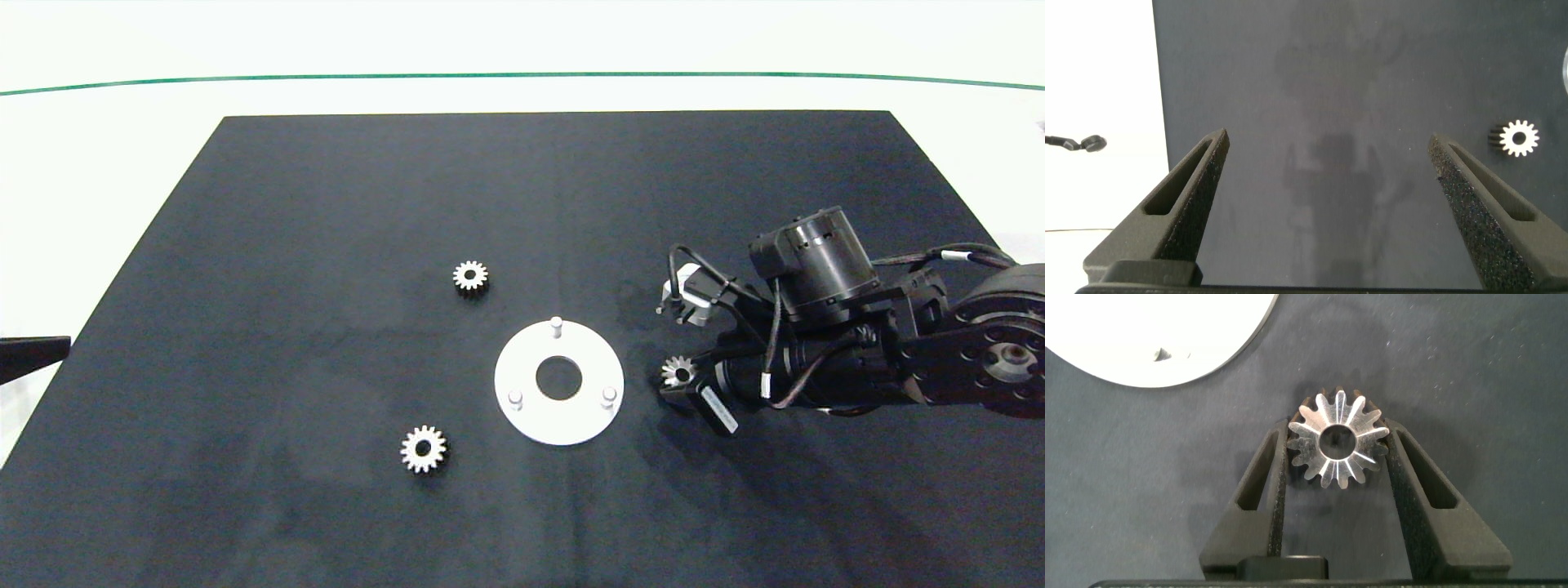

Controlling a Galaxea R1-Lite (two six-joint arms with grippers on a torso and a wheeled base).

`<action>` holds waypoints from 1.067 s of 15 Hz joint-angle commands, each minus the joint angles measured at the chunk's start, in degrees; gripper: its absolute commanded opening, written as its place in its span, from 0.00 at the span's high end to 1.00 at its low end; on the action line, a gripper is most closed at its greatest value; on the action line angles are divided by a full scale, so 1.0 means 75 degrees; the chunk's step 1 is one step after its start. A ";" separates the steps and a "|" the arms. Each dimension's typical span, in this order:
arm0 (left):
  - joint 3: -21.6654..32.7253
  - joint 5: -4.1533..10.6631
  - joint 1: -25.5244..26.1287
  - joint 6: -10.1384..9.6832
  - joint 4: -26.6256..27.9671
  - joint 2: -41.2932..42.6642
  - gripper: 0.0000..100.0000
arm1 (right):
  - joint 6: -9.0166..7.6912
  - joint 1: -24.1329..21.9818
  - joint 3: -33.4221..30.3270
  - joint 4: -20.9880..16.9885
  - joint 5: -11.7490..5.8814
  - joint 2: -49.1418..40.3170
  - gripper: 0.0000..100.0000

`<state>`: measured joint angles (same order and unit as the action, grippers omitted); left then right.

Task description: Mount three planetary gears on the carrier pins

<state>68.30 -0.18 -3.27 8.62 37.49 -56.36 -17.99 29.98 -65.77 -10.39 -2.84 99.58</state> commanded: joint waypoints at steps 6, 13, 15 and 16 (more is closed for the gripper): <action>0.0010 -0.0011 0.0049 0.0011 0.0029 0.0120 0.00 | -0.0132 0.0175 0.0144 -0.0068 -0.0090 -0.1102 1.00; -0.0060 -0.0058 0.0260 0.0093 0.0064 0.0307 0.00 | -0.0273 0.0515 0.0109 -0.0068 -0.0735 -0.1383 1.00; -0.0060 -0.0058 0.0283 0.0093 0.0064 0.0319 0.00 | -0.0249 0.0515 0.0121 -0.0068 -0.0723 -0.1419 1.00; -0.0060 -0.0058 0.0283 0.0093 0.0064 0.0319 0.00 | -0.0238 0.0515 0.0109 -0.0057 -0.0723 -0.1407 1.00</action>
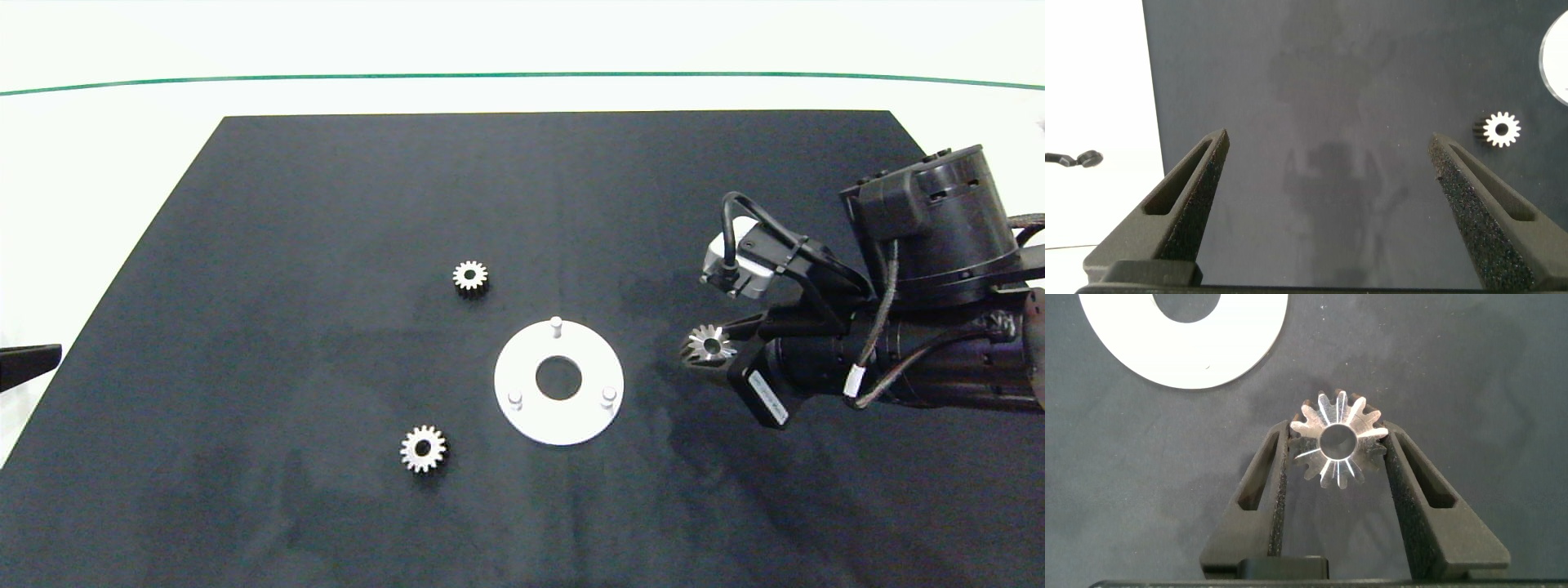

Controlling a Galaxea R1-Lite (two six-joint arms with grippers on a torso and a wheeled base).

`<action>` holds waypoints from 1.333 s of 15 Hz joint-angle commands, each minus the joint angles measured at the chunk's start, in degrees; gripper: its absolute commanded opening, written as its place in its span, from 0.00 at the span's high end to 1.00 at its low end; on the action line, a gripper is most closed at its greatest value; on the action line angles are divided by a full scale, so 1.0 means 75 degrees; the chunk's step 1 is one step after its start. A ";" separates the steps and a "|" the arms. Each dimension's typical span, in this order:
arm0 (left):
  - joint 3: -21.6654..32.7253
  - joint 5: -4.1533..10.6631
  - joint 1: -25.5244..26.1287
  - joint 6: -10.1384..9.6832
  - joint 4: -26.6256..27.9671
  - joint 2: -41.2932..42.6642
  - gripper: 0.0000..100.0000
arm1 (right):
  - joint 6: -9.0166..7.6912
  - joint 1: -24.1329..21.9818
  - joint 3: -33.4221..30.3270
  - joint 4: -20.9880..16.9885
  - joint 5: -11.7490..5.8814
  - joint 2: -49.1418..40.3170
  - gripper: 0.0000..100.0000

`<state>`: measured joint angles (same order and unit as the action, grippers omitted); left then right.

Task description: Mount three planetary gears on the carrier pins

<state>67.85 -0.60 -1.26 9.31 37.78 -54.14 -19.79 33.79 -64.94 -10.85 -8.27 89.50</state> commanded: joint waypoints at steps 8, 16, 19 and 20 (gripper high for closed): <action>0.0000 -0.0002 0.0027 0.0000 0.0025 0.0047 0.00 | 0.0072 0.0229 -0.0248 0.0029 0.0012 0.0055 1.00; 0.0000 -0.0002 0.0027 0.0000 0.0025 0.0047 0.00 | 0.0329 0.0592 -0.0353 0.0052 0.0047 0.0383 1.00; 0.0000 -0.0002 0.0027 0.0000 0.0025 0.0047 0.00 | 0.0494 0.0662 -0.0447 0.0052 0.0071 0.0488 1.00; 0.0000 -0.0002 0.0027 0.0000 0.0025 0.0047 0.00 | 0.0611 0.0697 -0.0505 0.0040 0.0082 0.0488 1.00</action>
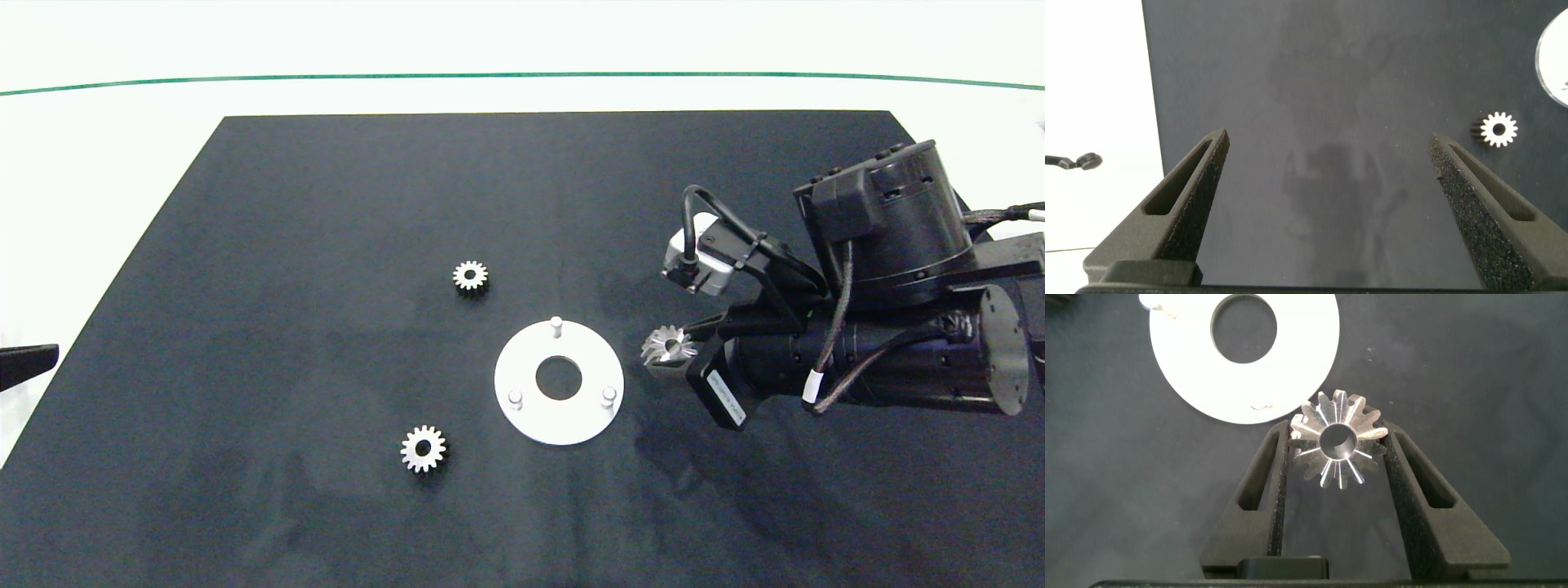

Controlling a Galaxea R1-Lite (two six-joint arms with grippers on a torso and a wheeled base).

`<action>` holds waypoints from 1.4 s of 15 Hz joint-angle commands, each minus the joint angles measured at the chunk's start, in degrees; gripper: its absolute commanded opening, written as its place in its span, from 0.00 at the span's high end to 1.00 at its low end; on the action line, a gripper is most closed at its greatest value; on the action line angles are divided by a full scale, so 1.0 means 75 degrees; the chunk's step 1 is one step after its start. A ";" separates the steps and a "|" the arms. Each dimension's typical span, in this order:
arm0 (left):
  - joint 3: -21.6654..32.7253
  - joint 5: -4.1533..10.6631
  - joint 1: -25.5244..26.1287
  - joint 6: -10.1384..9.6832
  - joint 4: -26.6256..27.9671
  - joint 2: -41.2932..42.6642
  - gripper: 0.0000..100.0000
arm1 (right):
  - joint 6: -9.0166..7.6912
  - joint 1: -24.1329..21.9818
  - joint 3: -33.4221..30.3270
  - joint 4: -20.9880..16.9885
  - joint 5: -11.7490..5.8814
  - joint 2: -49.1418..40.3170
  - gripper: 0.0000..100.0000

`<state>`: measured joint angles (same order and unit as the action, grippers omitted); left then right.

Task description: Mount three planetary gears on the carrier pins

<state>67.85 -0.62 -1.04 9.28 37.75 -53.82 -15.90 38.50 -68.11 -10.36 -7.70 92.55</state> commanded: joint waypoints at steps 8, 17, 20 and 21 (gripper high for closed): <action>0.0000 0.0001 -0.0002 0.0005 0.0029 0.0016 0.00 | 0.0104 0.0082 -0.0118 -0.0025 0.0019 0.0211 1.00; 0.0023 0.0001 -0.0014 0.0005 0.0017 0.0028 0.00 | 0.0303 0.0527 -0.0434 -0.0025 0.0008 0.0797 1.00; 0.0023 0.0001 -0.0002 0.0005 0.0017 0.0098 0.00 | 0.0303 0.0539 -0.0434 -0.0048 -0.0004 0.0808 1.00; 0.0023 0.0001 -0.0002 0.0005 0.0017 0.0098 0.00 | 0.0303 0.0539 -0.0399 -0.0072 -0.0004 0.0808 1.00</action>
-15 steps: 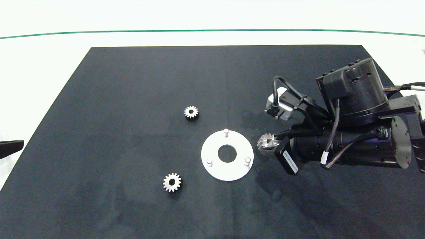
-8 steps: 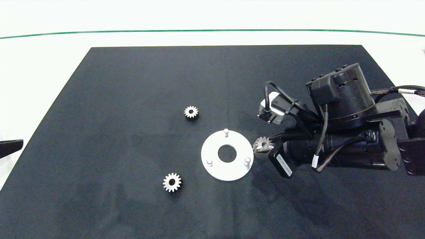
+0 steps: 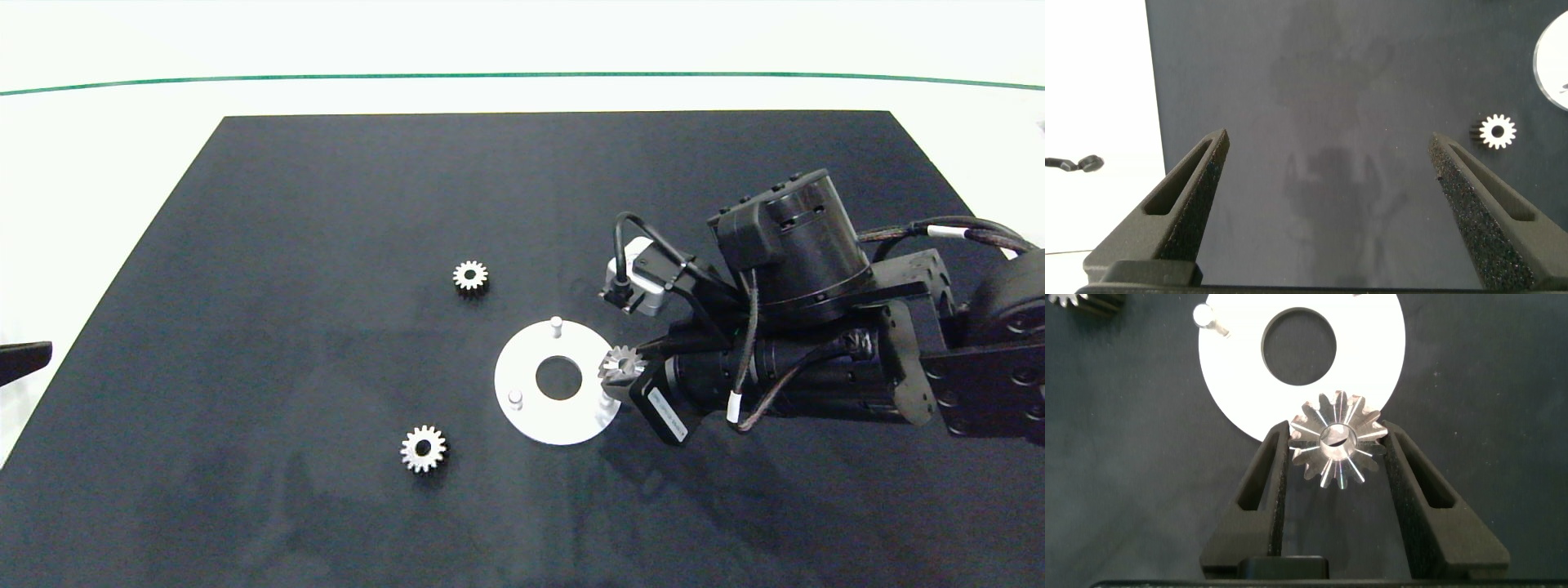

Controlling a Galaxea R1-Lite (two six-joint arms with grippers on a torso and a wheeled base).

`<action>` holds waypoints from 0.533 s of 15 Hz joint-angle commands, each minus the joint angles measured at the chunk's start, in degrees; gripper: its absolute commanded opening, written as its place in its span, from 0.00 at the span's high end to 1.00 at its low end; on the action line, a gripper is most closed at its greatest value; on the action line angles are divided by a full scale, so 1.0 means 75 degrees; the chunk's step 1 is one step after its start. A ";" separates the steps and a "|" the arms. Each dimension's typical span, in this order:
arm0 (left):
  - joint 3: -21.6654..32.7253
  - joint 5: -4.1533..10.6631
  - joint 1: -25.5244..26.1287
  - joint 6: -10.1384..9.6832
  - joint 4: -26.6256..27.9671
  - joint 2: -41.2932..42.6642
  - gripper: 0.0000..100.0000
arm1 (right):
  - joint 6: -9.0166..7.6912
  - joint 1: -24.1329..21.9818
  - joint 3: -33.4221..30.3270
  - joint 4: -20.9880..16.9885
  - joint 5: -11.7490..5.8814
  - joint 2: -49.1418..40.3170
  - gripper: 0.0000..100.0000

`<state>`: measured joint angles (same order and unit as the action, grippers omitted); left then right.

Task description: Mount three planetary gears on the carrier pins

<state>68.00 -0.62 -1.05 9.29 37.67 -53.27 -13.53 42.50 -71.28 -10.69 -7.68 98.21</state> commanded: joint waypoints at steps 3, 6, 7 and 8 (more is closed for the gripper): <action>0.0027 0.0013 -0.0013 0.0004 0.0028 0.0013 0.00 | -0.0012 0.0006 0.0094 -0.0039 -0.0007 0.0078 1.00; 0.0027 0.0001 -0.0013 0.0004 0.0028 0.0025 0.00 | -0.0036 0.0006 0.0187 -0.0039 -0.0042 0.0136 1.00; 0.0027 0.0001 -0.0013 0.0004 0.0028 0.0013 0.00 | -0.0036 0.0006 0.0141 -0.0028 -0.0042 0.0183 1.00; 0.0015 0.0013 -0.0013 0.0004 0.0028 0.0013 0.00 | -0.0036 0.0006 0.0117 -0.0028 -0.0054 0.0195 1.00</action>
<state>68.18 -0.52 -1.12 9.28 37.67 -53.11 -13.69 42.52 -70.14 -10.89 -7.98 99.28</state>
